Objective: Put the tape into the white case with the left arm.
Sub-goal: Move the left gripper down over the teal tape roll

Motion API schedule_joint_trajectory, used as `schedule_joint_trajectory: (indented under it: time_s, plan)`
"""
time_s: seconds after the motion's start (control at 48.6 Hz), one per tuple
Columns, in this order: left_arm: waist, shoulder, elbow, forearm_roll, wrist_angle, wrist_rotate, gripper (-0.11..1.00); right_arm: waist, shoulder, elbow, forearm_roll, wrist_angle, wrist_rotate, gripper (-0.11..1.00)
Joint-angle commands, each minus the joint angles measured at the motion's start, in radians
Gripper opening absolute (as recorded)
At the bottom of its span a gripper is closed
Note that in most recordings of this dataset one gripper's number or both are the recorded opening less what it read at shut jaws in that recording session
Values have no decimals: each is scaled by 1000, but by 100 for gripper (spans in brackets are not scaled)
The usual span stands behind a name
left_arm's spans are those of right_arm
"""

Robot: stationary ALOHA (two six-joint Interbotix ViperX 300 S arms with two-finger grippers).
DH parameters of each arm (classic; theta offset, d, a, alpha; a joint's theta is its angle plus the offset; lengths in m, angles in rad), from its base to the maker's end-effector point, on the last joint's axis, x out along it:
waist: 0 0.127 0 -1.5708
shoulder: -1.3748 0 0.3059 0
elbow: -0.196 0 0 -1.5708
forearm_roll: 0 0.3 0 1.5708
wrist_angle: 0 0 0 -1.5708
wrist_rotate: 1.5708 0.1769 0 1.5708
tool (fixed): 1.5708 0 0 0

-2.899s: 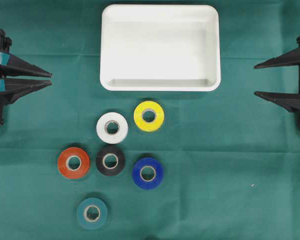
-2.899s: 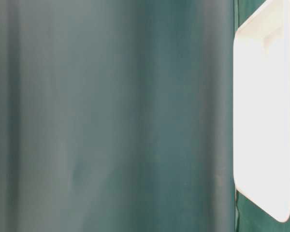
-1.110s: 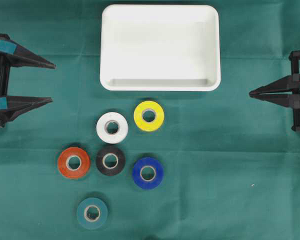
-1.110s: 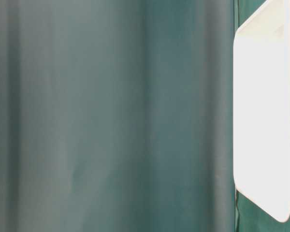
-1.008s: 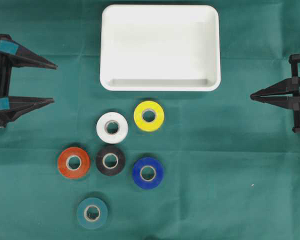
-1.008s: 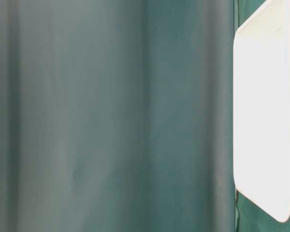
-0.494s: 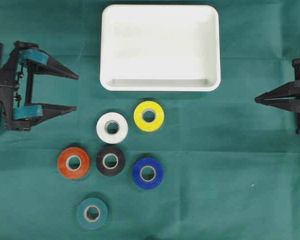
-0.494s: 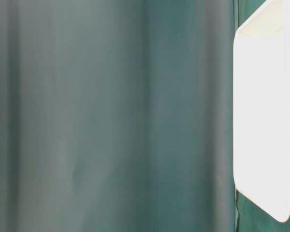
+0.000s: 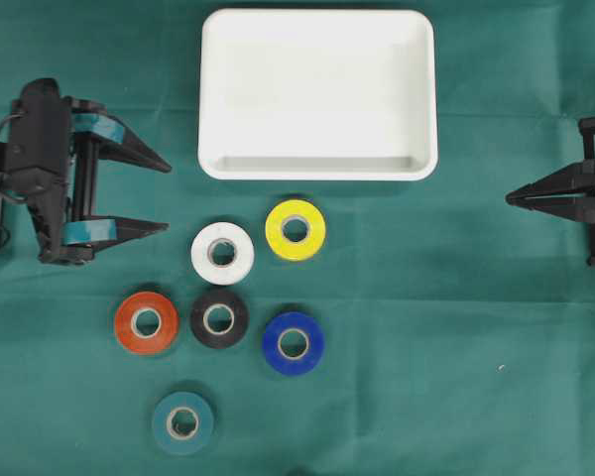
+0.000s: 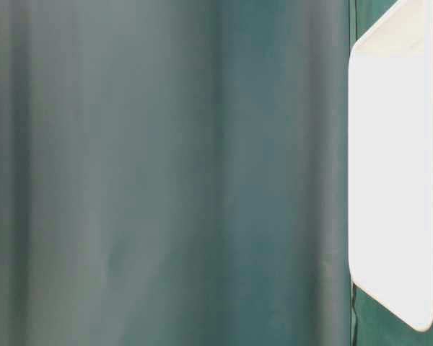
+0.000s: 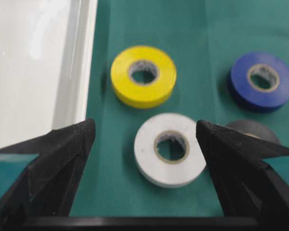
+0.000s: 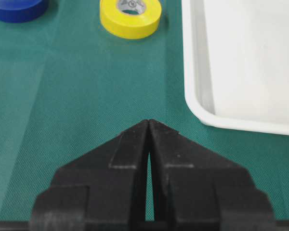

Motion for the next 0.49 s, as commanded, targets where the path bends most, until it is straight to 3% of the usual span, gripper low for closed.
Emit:
schedule_joint_trajectory:
  time_s: [0.0, 0.473]
  plan:
    - [-3, 15, -26, 2, -5, 0, 98, -2, 5, -11, -3, -3, 2, -9]
    - [-3, 35, -29, 2, 0, -5, 98, 0, 5, -9, -3, -3, 2, -9]
